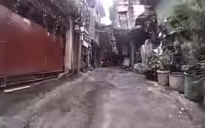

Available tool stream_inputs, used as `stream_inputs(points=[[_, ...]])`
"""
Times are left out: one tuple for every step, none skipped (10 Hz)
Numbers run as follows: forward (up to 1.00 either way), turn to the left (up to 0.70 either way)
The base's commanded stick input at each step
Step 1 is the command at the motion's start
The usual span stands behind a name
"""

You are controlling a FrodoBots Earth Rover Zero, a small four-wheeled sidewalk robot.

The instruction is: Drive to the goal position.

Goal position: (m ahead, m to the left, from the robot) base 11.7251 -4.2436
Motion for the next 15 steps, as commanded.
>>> stream_inputs(points=[[0.70, 0.00], [0.70, 0.00], [0.70, 0.00], [0.70, 0.00], [0.70, 0.00], [0.70, 0.00], [0.70, 0.00], [0.70, 0.00], [0.70, 0.08], [0.70, 0.17], [0.70, 0.00], [0.70, 0.00], [0.70, 0.00], [0.70, 0.00], [0.70, 0.00]])
